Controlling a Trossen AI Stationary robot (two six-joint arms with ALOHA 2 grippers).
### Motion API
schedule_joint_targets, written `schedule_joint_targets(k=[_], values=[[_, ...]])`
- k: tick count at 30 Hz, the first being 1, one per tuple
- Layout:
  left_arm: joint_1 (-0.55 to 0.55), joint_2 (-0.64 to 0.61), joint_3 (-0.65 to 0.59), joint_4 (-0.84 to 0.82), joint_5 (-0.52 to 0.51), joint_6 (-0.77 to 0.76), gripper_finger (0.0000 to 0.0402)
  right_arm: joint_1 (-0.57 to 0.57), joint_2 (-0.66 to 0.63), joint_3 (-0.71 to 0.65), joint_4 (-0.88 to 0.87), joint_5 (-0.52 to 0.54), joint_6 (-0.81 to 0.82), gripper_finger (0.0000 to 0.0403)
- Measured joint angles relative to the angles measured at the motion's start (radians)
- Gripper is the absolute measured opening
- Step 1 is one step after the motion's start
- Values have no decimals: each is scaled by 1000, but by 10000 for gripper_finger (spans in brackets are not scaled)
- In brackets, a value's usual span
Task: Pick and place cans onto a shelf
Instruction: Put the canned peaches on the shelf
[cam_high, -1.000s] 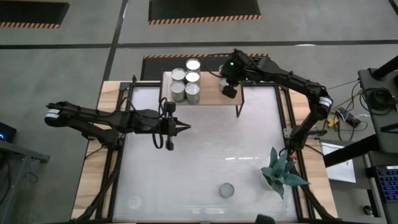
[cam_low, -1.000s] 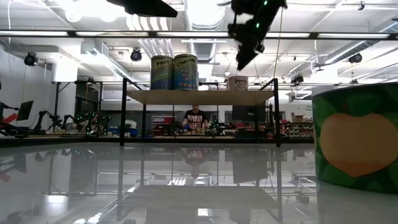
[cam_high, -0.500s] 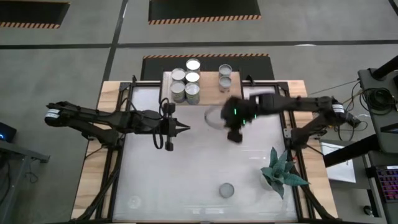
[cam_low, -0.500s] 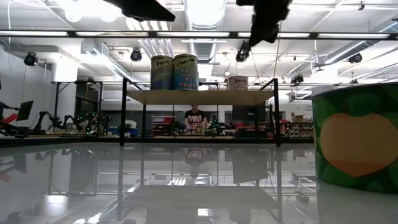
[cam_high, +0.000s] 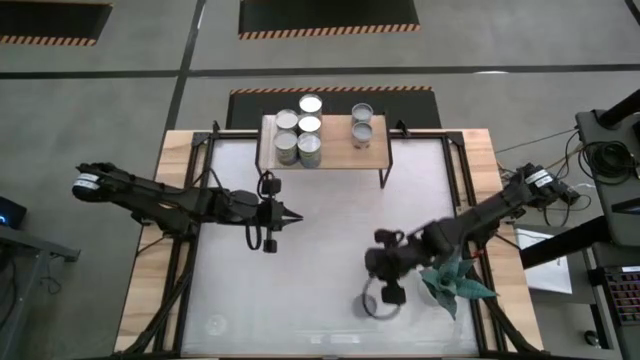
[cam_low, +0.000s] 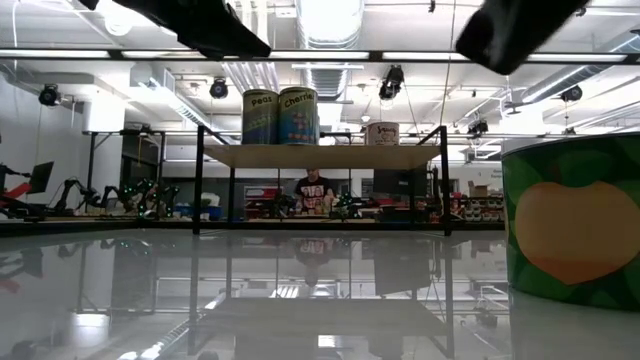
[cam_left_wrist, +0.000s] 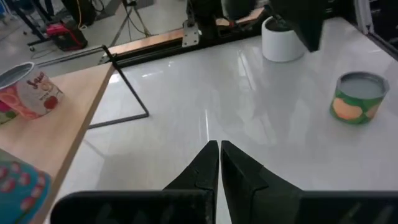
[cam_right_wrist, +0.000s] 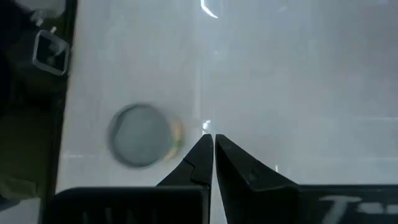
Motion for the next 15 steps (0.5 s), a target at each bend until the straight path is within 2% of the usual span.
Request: schedule_joint_targets(k=[4, 10, 15], values=[[-6, 0, -25, 56, 0, -21, 0, 81, 32, -22, 69, 21, 34, 9], [-12, 1, -29, 97, -1, -68, 0, 143, 96, -27, 158, 68, 48, 11], [-19, 6, -29, 146, -1, -76, 0, 172, 167, 16, 160, 70, 13, 42]])
